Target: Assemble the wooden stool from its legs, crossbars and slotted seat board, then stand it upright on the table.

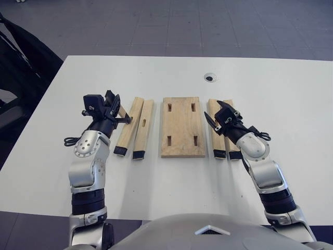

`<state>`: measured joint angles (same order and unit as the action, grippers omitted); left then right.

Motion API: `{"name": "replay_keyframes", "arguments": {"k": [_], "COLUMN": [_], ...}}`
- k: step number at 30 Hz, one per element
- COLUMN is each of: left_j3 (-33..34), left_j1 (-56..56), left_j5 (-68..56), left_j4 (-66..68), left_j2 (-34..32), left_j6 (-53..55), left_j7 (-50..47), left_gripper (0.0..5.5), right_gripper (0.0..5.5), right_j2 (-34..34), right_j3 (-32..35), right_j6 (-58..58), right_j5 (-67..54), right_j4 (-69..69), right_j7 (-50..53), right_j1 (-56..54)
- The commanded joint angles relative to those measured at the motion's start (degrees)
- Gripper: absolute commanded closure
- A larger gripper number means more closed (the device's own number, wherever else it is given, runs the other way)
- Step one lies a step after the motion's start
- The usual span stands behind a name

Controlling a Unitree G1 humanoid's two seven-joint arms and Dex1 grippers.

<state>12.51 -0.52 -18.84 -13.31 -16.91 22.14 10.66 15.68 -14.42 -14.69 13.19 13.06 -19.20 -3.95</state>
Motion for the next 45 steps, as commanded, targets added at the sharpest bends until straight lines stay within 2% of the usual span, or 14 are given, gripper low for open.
{"name": "replay_keyframes", "arguments": {"k": [1,11,24,40,45], "left_j3": [-0.15,0.85,-0.16,-0.58,-4.26], "left_j1": [-2.85,3.54,4.87,4.77,4.7], "left_j5": [0.04,-2.41,-1.61,-0.05,3.19], "left_j4": [0.76,0.73,1.81,6.79,10.95], "left_j2": [-0.87,1.78,2.27,-0.33,-3.33], "left_j6": [2.95,3.72,3.45,2.17,2.66], "left_j7": [1.37,0.43,0.62,4.24,7.15], "left_gripper": [5.06,5.06,5.06,5.06,5.06], "right_gripper": [2.71,2.71,2.71,2.71,2.71], "right_j2": [-0.06,-0.1,-0.3,-0.57,-0.64], "right_j3": [0.21,0.36,-0.19,-0.48,-0.3], "right_j6": [-0.63,-0.74,-0.61,-0.95,-0.9], "right_j5": [-0.31,-0.29,-0.08,-0.23,-0.34], "right_j4": [0.15,-0.21,-0.02,0.55,0.41], "right_j7": [-0.08,-0.07,-0.11,-0.14,-0.26], "right_j1": [-0.39,-0.79,-0.41,0.18,0.0]}}
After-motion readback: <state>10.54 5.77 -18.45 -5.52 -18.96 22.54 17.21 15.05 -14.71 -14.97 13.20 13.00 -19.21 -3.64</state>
